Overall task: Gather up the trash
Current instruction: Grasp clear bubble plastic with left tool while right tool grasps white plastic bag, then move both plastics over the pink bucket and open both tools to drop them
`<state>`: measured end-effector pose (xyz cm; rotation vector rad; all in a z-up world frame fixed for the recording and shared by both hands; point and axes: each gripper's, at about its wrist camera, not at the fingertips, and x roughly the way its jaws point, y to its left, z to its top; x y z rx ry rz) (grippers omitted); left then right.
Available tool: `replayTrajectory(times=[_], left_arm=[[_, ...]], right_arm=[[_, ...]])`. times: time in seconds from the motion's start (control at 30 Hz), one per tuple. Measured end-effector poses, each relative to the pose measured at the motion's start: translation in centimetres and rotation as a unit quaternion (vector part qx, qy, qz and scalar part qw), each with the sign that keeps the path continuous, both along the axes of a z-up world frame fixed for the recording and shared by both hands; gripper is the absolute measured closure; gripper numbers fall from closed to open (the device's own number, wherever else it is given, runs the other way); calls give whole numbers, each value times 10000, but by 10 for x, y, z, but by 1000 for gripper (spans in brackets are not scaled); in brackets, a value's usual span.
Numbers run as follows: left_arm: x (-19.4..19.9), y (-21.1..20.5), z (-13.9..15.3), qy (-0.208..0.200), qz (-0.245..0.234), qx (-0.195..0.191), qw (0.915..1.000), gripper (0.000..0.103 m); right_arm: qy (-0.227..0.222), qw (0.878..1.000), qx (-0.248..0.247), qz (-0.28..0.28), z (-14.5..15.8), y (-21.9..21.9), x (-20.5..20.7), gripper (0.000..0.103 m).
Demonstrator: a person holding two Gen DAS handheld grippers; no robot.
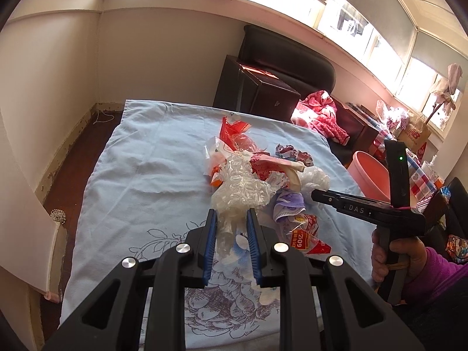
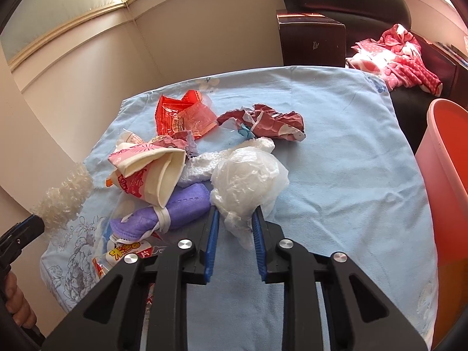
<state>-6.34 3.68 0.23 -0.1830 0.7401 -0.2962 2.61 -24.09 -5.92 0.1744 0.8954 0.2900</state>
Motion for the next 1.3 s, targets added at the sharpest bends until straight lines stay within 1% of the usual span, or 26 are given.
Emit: replayTrajectory(times=[0.07,0.2,0.4,0.57,0.63,0.8,0.93,1.17,1.3], left_arm=[[-1,0,3,-55,-5,-3,10000,83],[-2,-2,9,-137,1,-45,9999,84],[0,-12,16,-293,-15,-111,9995,83],[6,-24,23,-400,50,-182,9990,83],[11,-30,25,-424,9,-213,9989,83],[20,-56,30,-471,-261,-208,9983,83],[29,-82,31,-471,-551,-293,9969,83],[41,-130,34,-517,-1067,-310,9925,83],[49,-157,33,-475,-1300,-342,9898,83]], right_arm=[[-98,9999,-26,18,4,-2,-3,84],[-302,9995,-88,100,15,-3,-13,84],[-722,9966,-318,246,34,1,-31,84],[-878,9951,-378,247,42,-2,-36,84],[-913,9950,-364,196,43,-5,-36,84],[-923,9953,-287,23,46,-20,-37,84],[-965,9948,-255,-179,49,-35,-37,84],[-1009,9926,-252,-626,52,-70,-36,84],[-993,9907,-269,-888,50,-91,-36,84]])
